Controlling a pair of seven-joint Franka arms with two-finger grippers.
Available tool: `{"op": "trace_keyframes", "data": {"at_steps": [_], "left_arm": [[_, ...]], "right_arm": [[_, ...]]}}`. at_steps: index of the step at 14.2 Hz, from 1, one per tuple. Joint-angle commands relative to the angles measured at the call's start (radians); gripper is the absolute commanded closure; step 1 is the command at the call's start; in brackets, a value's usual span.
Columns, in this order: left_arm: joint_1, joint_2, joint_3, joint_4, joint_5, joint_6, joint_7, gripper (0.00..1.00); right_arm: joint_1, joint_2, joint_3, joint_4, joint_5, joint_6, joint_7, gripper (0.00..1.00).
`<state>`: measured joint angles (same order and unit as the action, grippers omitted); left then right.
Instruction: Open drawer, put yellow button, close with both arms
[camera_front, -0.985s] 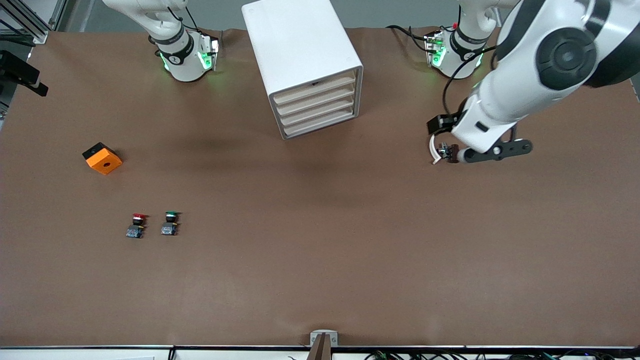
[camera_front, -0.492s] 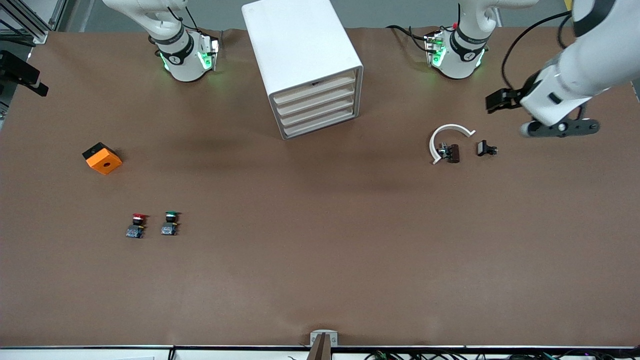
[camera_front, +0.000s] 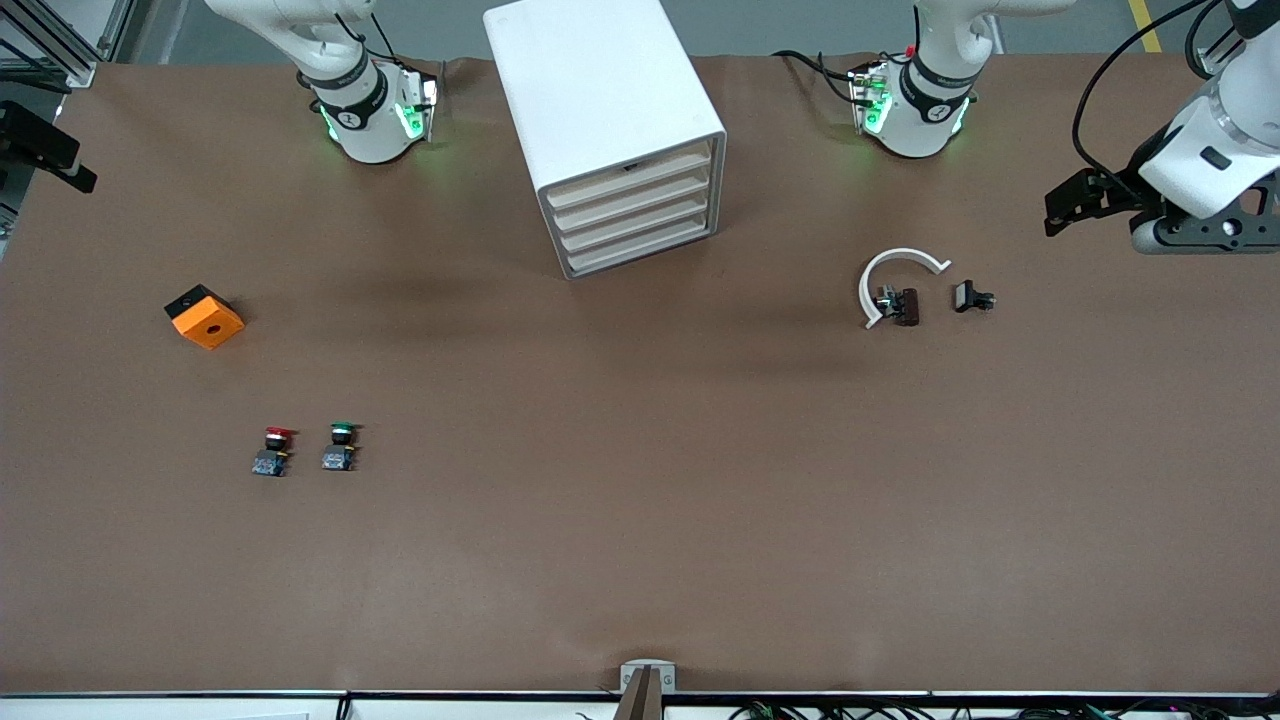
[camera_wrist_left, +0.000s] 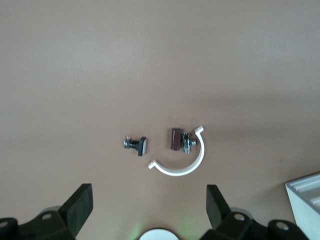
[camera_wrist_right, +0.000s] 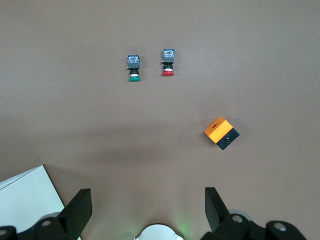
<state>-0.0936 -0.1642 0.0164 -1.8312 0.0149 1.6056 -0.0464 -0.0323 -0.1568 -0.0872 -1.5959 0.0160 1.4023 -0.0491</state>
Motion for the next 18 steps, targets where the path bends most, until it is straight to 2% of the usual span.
{"op": "trace_keyframes", "data": {"at_steps": [1, 7, 18], "left_arm": [[0.002, 0.008, -0.001, 0.055, 0.020, 0.001, 0.010, 0.00], [0.002, 0.003, 0.002, 0.096, 0.005, -0.033, -0.001, 0.00], [-0.001, 0.008, -0.003, 0.098, 0.002, -0.056, -0.001, 0.00]], "right_arm": [[-0.017, -0.024, 0.010, -0.024, 0.005, 0.009, -0.002, 0.00], [-0.018, -0.024, 0.009, -0.024, 0.004, 0.004, -0.002, 0.00], [-0.017, -0.026, 0.009, -0.024, 0.001, 0.006, -0.003, 0.00]]}}
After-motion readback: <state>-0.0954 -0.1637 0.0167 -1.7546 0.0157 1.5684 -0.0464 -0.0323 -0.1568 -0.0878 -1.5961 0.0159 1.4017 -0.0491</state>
